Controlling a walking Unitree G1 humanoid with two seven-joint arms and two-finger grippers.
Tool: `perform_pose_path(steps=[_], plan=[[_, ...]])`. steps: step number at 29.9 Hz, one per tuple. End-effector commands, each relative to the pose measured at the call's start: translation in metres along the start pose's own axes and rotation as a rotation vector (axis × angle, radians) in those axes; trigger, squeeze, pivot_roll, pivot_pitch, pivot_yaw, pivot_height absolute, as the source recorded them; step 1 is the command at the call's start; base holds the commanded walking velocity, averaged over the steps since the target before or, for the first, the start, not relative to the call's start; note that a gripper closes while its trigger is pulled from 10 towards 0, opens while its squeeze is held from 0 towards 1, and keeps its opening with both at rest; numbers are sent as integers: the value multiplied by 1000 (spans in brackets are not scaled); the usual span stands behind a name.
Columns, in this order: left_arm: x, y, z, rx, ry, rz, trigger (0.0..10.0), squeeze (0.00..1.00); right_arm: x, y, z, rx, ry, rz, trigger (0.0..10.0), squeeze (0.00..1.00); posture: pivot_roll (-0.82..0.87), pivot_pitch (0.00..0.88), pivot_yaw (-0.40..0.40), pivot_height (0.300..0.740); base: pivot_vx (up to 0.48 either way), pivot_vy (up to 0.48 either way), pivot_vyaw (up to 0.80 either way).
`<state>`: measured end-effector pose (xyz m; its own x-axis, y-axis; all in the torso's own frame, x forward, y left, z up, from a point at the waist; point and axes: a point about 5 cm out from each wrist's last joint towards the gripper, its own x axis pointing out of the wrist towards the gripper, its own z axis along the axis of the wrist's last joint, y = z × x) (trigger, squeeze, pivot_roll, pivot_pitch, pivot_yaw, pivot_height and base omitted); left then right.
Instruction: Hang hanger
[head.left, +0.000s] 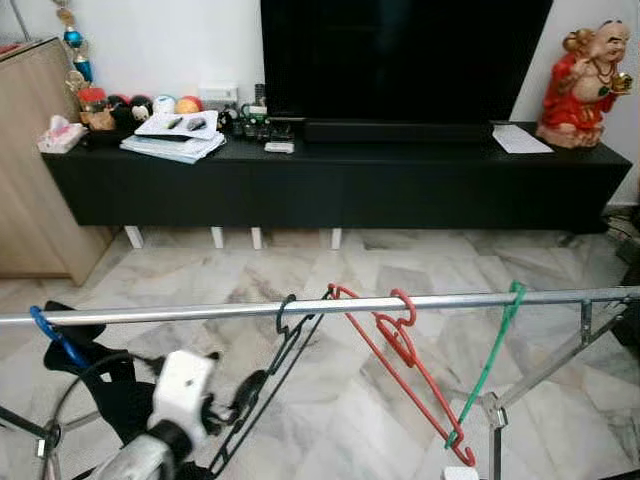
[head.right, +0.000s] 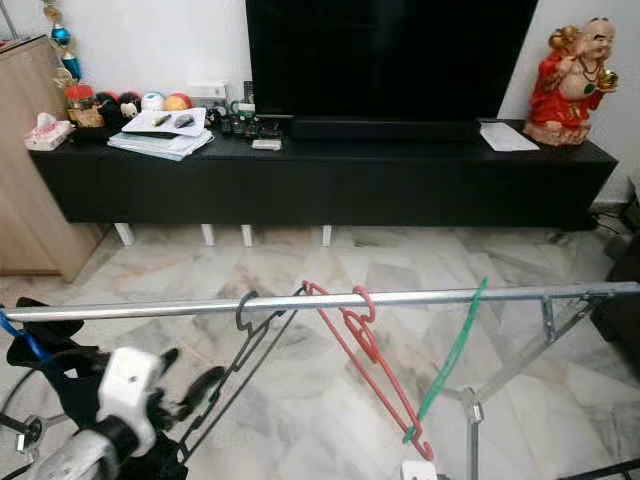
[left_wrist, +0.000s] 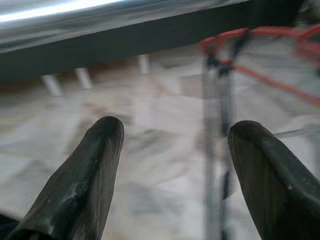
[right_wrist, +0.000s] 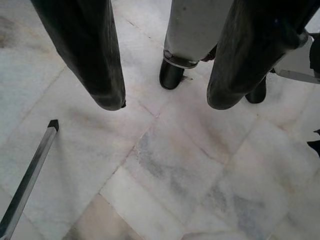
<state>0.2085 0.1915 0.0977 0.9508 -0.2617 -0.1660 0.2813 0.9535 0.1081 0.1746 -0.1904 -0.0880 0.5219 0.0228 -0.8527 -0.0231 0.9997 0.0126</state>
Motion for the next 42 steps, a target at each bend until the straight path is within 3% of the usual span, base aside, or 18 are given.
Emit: perform_pose_path(steps=[1, 8, 11, 15, 17, 18, 20, 23, 30, 42], plan=[[-8, 10, 0, 55, -16, 55, 10000, 0, 0, -1, -3, -4, 15, 2, 10000, 0, 112, 0, -35, 740, 0, 0, 0], [-31, 44, -26, 77, 24, 362, 10000, 0, 0, 0, -4, 1, 16, 2, 10000, 0, 114, 0, -27, 740, 0, 0, 0], [-48, 54, -70, 50, 182, 480, 10000, 0, 0, 1, -4, 0, 17, 6, 10000, 0, 115, 0, -27, 740, 0, 0, 0], [-55, 55, -92, 19, 264, 522, 10000, 0, 0, 2, -3, 6, 16, 4, 10000, 0, 110, 0, -26, 740, 0, 0, 0], [-59, 55, -119, -10, 384, 538, 10000, 0, 0, 3, -3, 11, 14, 4, 10000, 0, 112, 0, -26, 740, 0, 0, 0], [-59, 55, -119, -10, 384, 538, 10000, 0, 0, 3, -3, 11, 14, 4, 10000, 0, 112, 0, -26, 740, 0, 0, 0], [-61, 52, -138, -47, 458, 523, 10000, 0, 0, 3, -2, 13, 13, 5, 10000, 0, 111, 0, -27, 740, 0, 0, 0], [-61, 36, -169, -80, 638, 385, 10000, 0, 1, 5, -1, 17, 11, 8, 10000, 0, 104, 0, -28, 740, 0, 0, 0], [-55, 16, -192, -127, 797, 297, 10000, 0, 1, 6, 0, 18, 12, 5, 10000, 0, 80, 0, -23, 740, 0, 0, 0], [-28, -2, -190, -117, 791, 177, 10000, 0, 1, 6, -1, 31, 13, -1, 10000, 0, 63, 0, -16, 740, 0, 0, 0]])
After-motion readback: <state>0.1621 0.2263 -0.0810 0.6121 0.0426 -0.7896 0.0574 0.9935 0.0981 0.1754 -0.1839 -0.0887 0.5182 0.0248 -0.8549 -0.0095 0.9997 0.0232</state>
